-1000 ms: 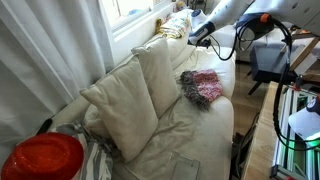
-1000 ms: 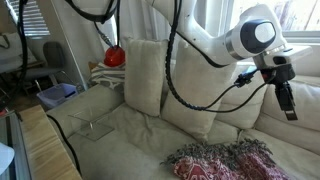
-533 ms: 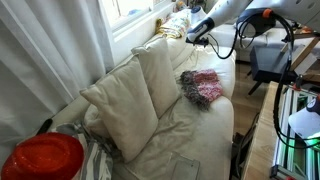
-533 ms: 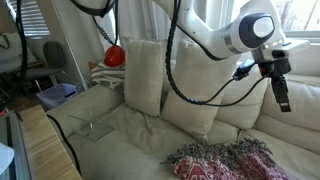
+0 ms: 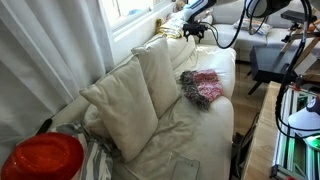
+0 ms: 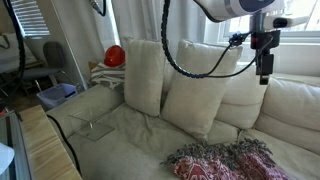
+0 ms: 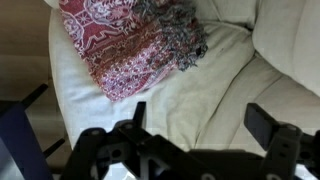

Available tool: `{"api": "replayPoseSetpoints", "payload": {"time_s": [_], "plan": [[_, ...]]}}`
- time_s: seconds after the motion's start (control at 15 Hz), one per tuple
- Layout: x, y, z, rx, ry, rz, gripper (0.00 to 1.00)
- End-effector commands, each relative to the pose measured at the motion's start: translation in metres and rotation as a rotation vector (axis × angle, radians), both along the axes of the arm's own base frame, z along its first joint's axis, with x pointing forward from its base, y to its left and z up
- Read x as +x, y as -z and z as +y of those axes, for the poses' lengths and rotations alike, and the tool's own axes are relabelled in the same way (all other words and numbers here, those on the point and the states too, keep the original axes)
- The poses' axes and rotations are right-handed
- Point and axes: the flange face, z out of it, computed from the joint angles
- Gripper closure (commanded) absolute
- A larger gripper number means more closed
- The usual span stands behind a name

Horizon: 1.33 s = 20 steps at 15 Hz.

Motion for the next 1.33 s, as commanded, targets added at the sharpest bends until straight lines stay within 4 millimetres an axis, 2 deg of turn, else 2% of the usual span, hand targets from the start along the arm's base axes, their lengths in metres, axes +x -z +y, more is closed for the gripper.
{"api": "replayPoseSetpoints", "payload": {"time_s": [0.0,0.2,0.4,0.47,0.73,0.87,1.27], "plan": [[-0.006,0.004,0.023,0.177,-0.066,0.047,0.00],[-0.005,0.003,0.037,0.310,-0.091,0.047,0.00],[-0.005,-0.002,0.042,0.438,-0.075,0.007,0.00],[0.000,0.005,0.045,0.337,-0.074,0.034,0.00],[-0.001,-0.002,0.042,0.391,-0.068,0.009,0.00],[0.007,-0.008,0.054,0.525,-0.047,-0.096,0.00],[0.034,-0.018,0.088,0.720,0.025,-0.311,0.00]]}}
